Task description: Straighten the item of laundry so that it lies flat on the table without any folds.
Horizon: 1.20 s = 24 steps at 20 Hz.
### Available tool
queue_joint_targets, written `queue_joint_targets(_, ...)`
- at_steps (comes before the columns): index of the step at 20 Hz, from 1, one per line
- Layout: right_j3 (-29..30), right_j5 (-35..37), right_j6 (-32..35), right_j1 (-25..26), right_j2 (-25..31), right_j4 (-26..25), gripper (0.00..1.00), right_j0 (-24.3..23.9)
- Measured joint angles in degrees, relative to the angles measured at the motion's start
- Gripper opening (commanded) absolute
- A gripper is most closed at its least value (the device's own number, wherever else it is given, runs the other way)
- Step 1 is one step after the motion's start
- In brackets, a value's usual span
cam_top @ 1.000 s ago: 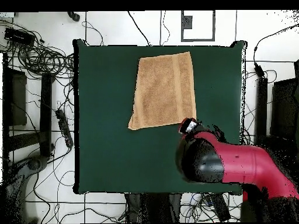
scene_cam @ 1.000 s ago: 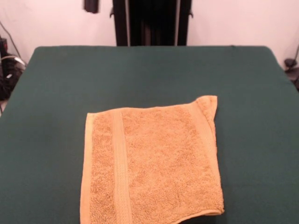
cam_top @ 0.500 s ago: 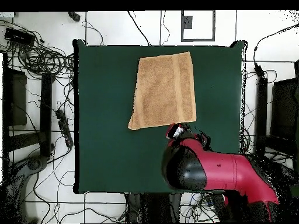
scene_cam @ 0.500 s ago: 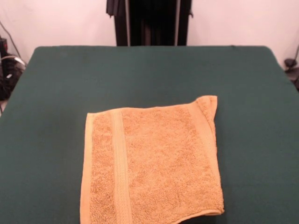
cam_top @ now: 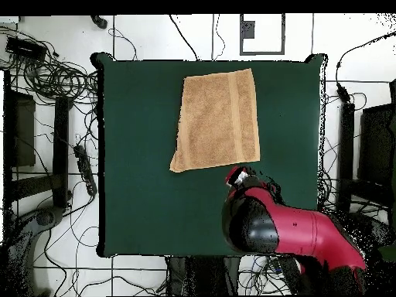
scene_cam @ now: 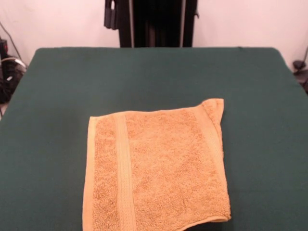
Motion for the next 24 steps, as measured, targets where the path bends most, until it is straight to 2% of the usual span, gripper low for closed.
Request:
queue_joint_targets(8, 0.35, -4.02, 0.0, 2.5, -6.3, 0.78, 0.0, 6.32)
queue_joint_targets(9, 0.37, -4.37, 0.0, 2.73, -7.07, 0.83, 1.0, 7.23)
queue_joint_targets(15, 0.56, -6.21, 0.0, 3.38, -10.19, 2.7, 1.0, 11.45)
queue_joint_targets(24, 1.42, -7.58, 0.0, 3.8, -8.26, 4.86, 1.0, 10.44)
